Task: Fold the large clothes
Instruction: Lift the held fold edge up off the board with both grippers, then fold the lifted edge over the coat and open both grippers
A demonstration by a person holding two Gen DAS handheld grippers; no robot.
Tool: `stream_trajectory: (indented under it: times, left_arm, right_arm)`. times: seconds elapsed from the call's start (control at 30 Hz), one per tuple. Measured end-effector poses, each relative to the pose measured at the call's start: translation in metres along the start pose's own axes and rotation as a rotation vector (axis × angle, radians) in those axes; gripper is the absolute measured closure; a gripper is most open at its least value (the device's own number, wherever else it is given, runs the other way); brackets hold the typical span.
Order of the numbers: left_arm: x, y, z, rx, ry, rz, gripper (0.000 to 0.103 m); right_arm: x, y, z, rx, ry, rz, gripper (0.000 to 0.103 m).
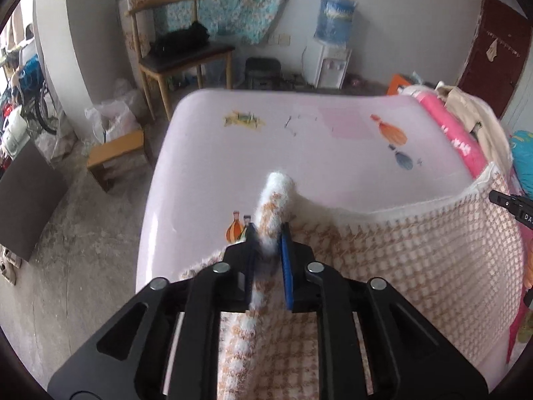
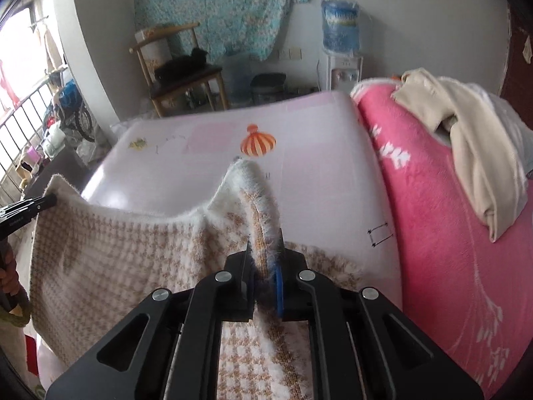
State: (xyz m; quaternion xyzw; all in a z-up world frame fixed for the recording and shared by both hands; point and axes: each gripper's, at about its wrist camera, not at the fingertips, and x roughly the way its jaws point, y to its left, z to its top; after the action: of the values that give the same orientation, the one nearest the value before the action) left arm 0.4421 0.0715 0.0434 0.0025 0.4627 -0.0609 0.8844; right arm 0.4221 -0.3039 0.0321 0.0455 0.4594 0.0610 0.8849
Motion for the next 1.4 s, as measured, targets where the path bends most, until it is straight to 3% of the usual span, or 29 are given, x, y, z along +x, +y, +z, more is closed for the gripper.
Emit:
stream_trajectory:
  times: [0.07, 0.13, 0.17, 0.2, 0.27, 0.33, 0.4, 0.47, 0.5, 0.6, 0.63, 0.67, 0.73, 0.8, 0.9, 1.0, 1.1, 1.2, 1.3, 1.4]
  left_arm:
    - [0.01, 0.009, -0.004, -0.03, 0.029, 0.03, 0.08]
    - [-0.008, 0.019, -0.008, -0.072, -0.029, -0.016, 0.075]
    - [-0.018, 0.021, -0.011, -0.08, -0.063, -0.038, 0.071]
    - [-0.026, 0.021, -0.012, -0.083, -0.091, -0.068, 0.067]
    - [-0.03, 0.016, -0.01, -0.075, -0.093, -0.145, 0.066]
    - [-0.012, 0.005, -0.006, -0.07, -0.038, -0.196, 0.066]
    - [0.014, 0.005, -0.004, -0.08, 0.03, -0.198, 0.066]
    - [0.039, 0.012, -0.009, -0.113, 0.074, -0.146, 0.066]
    - [0.045, 0.019, -0.013, -0.133, 0.073, -0.139, 0.066]
    - [0.039, 0.032, -0.02, -0.187, 0.053, -0.148, 0.068]
    - [0.034, 0.036, -0.02, -0.188, 0.042, -0.111, 0.066]
    - [0.027, 0.04, -0.021, -0.185, 0.028, -0.056, 0.066]
    - [0.009, 0.046, -0.021, -0.192, -0.003, -0.045, 0.066]
    - [-0.015, 0.043, -0.023, -0.175, -0.043, -0.059, 0.066]
    - [-0.054, 0.027, -0.041, -0.091, -0.088, -0.14, 0.066]
    - [-0.082, 0.001, -0.077, 0.0, -0.088, -0.227, 0.065]
    - [-0.086, -0.014, -0.115, 0.024, -0.05, -0.307, 0.065]
    - [-0.055, -0.009, -0.144, -0.023, 0.043, -0.213, 0.065]
    - [-0.053, 0.011, -0.148, -0.105, 0.035, -0.245, 0.069]
    - [-0.08, 0.01, -0.149, -0.078, -0.013, -0.195, 0.066]
  right_arm:
    - [0.003, -0.011, -0.002, 0.044, 0.016, -0.026, 0.076]
    - [-0.014, -0.015, -0.002, 0.061, -0.056, -0.014, 0.069]
    - [-0.024, -0.012, -0.003, 0.05, -0.094, -0.011, 0.059]
    - [-0.031, -0.007, -0.003, 0.031, -0.121, 0.002, 0.055]
    - [-0.026, 0.011, 0.001, -0.01, -0.095, 0.069, 0.055]
    - [-0.006, 0.025, 0.005, -0.024, -0.042, 0.127, 0.055]
    - [0.023, 0.026, 0.007, 0.009, 0.025, 0.172, 0.055]
    - [0.045, 0.008, 0.007, 0.081, 0.063, 0.185, 0.057]
    - [0.051, -0.004, 0.007, 0.129, 0.069, 0.212, 0.063]
    - [0.046, -0.035, 0.006, 0.227, 0.054, 0.142, 0.07]
    - [0.041, -0.041, 0.006, 0.236, 0.041, 0.131, 0.071]
    - [0.032, -0.045, 0.008, 0.239, 0.031, 0.054, 0.07]
    - [0.009, -0.044, 0.006, 0.205, -0.008, -0.014, 0.07]
    - [-0.013, -0.036, -0.001, 0.176, -0.039, -0.002, 0.07]
    - [-0.047, -0.01, -0.026, 0.075, -0.059, 0.045, 0.069]
    - [-0.072, 0.012, -0.061, -0.015, -0.055, 0.069, 0.069]
    - [-0.076, 0.021, -0.1, -0.057, -0.01, 0.06, 0.069]
    - [-0.051, 0.008, -0.13, -0.039, 0.086, -0.037, 0.069]
    - [-0.053, -0.01, -0.137, 0.056, 0.105, 0.01, 0.069]
    - [-0.085, 0.001, -0.132, 0.039, 0.04, -0.024, 0.067]
